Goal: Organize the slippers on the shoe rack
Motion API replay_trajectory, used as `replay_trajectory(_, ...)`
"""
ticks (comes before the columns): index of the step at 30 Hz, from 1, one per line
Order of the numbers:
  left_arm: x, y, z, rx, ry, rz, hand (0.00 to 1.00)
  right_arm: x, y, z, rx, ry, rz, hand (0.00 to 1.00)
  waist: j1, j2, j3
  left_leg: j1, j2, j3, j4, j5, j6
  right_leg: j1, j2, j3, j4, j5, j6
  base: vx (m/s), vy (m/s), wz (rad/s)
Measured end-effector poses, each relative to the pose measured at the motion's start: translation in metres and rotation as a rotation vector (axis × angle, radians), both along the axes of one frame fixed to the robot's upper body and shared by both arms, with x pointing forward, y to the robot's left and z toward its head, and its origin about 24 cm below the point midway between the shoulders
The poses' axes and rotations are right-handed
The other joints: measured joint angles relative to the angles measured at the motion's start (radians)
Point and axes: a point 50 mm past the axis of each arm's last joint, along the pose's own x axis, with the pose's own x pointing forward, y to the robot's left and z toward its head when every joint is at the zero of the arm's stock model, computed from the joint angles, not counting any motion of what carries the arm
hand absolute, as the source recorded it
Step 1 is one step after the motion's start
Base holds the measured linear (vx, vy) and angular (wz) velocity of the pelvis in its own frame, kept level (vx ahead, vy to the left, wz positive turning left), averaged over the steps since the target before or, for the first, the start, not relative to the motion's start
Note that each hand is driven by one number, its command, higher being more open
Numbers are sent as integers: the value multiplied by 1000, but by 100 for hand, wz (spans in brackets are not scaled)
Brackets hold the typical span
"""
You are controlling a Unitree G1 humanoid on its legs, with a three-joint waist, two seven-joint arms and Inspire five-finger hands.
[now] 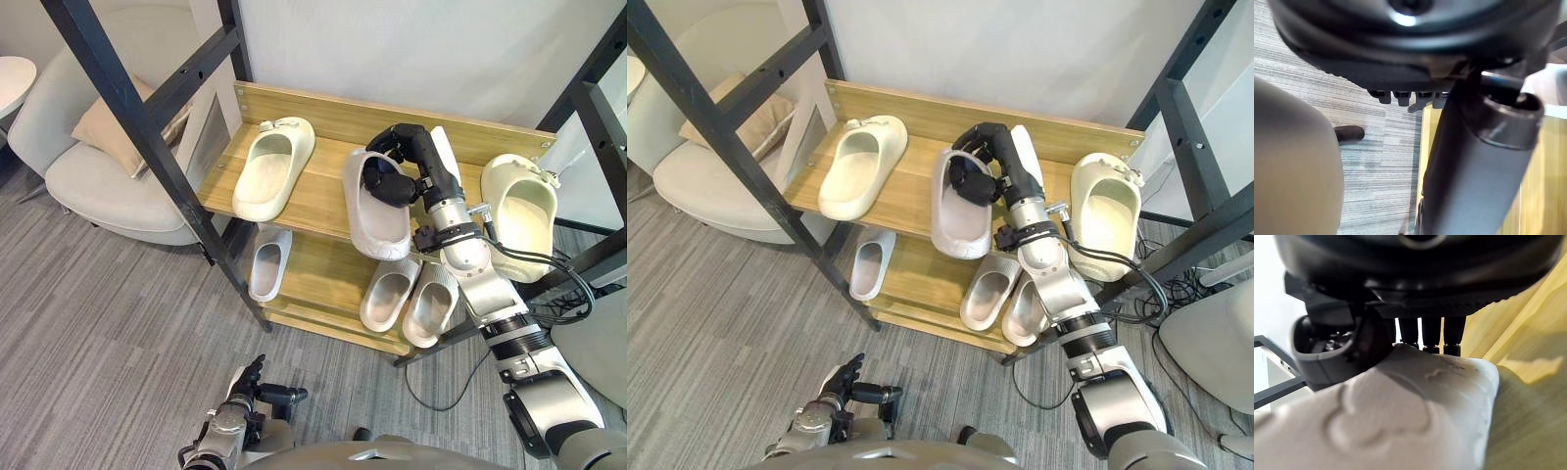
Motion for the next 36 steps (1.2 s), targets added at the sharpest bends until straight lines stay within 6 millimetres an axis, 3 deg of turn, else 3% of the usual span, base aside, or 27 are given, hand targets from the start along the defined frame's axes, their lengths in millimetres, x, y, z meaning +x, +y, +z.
replay_trajectory(5,0,0,0,-1,2,0,100,-11,3,9,8,-49,30,0,-6,0,0,0,-1,1,0,0,0,-1,-2,2,-1,1,1,0,0,-1)
replay_trajectory(11,-2,0,-1,-1,9,-1,100,-45,5,70,78,-352,85,0,-17,2,0,18,6,17,0,-3,0,9,1,22,-6,8,-1,-5,1,-10)
replay_trajectory(16,-7,-1,-4,-6,30,-2,100,-78,15,99,100,-561,182,0,-41,18,-9,27,11,23,-5,-5,0,15,1,30,-8,12,-3,-55,2,-9)
replay_trajectory(17,-11,-7,-6,-18,48,-24,100,-111,46,107,178,-633,478,0,-43,38,-29,38,22,37,-5,-4,-2,18,12,46,-8,17,-11,-101,-28,-19)
replay_trajectory(19,-12,-7,-6,-18,54,-29,100,-118,61,99,184,-578,620,0,-43,37,-37,39,25,38,-5,-3,-3,18,15,48,-8,17,-12,-48,-17,-9)
replay_trajectory(23,-12,-5,-7,-12,57,-29,100,-120,67,93,212,-527,676,0,-37,26,-45,39,26,37,-5,-2,-5,18,17,47,-7,18,-13,0,0,0)
replay_trajectory(25,-12,-8,-7,-9,66,-53,100,-127,90,76,322,-378,851,0,-41,26,-47,38,27,38,-5,-2,-5,17,17,48,-7,18,-13,0,0,0)
replay_trajectory(27,-11,-8,-7,-7,66,-61,100,-128,106,62,324,-265,941,0,-39,27,-51,38,28,36,-5,-2,-5,17,18,46,-7,17,-14,-3,-6,2)
replay_trajectory(29,-9,-11,-7,-7,58,-82,100,-124,116,41,326,-97,1002,0,-19,23,-55,29,28,22,-5,2,-8,16,19,33,-7,16,-14,-15,-20,15)
replay_trajectory(36,-5,-9,-5,3,45,-95,100,-129,126,1,323,110,1035,0,-7,20,-45,1,29,-5,1,15,-10,-15,20,8,28,1,-22,-17,-15,12)
